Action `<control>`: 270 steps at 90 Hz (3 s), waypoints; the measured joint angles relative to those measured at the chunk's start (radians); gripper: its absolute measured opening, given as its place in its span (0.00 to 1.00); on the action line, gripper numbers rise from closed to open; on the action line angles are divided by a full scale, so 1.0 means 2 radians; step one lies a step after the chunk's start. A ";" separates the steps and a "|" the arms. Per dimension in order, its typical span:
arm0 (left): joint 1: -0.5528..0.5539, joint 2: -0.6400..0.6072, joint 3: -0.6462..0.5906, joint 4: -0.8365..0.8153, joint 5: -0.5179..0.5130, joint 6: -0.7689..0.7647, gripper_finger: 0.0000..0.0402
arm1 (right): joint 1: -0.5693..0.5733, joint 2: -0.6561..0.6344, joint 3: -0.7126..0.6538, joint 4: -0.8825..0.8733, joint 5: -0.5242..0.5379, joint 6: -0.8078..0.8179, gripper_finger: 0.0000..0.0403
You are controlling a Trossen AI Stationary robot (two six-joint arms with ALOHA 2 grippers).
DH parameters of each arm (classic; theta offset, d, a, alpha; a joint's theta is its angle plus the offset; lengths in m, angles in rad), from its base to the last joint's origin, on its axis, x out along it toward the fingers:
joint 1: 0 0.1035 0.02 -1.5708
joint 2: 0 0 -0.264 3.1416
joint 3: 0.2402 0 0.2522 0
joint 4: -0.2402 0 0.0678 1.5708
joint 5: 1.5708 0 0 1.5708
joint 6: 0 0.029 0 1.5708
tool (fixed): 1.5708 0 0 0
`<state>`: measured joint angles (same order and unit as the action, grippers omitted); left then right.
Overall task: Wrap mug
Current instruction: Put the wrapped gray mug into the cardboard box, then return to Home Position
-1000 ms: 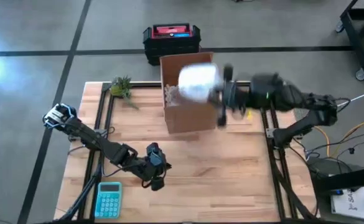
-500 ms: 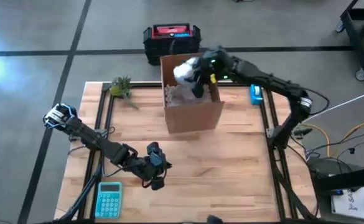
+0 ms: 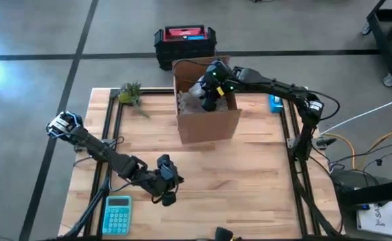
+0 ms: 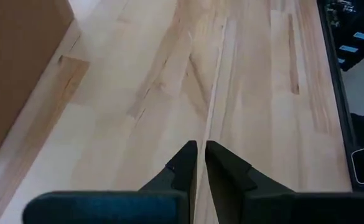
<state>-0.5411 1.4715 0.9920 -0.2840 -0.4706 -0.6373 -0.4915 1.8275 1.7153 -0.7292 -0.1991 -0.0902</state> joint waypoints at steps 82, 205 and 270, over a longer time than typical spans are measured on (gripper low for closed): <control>0.008 -0.091 0.000 -0.043 -0.034 0.073 0.05 | 0.020 -0.146 0.134 -0.257 -0.040 -0.018 0.56; 0.062 -0.566 -0.381 0.144 -0.048 0.118 0.00 | 0.208 -0.740 -0.777 0.371 0.059 0.176 0.00; 0.062 -0.736 -0.465 0.099 -0.079 0.167 0.00 | 0.207 -0.873 -0.851 0.374 0.122 0.164 0.01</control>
<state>-0.4164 -0.0008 0.0612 -0.0864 -0.6292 -0.3039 -0.0772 0.0805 0.0128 0.0195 0.0444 0.2382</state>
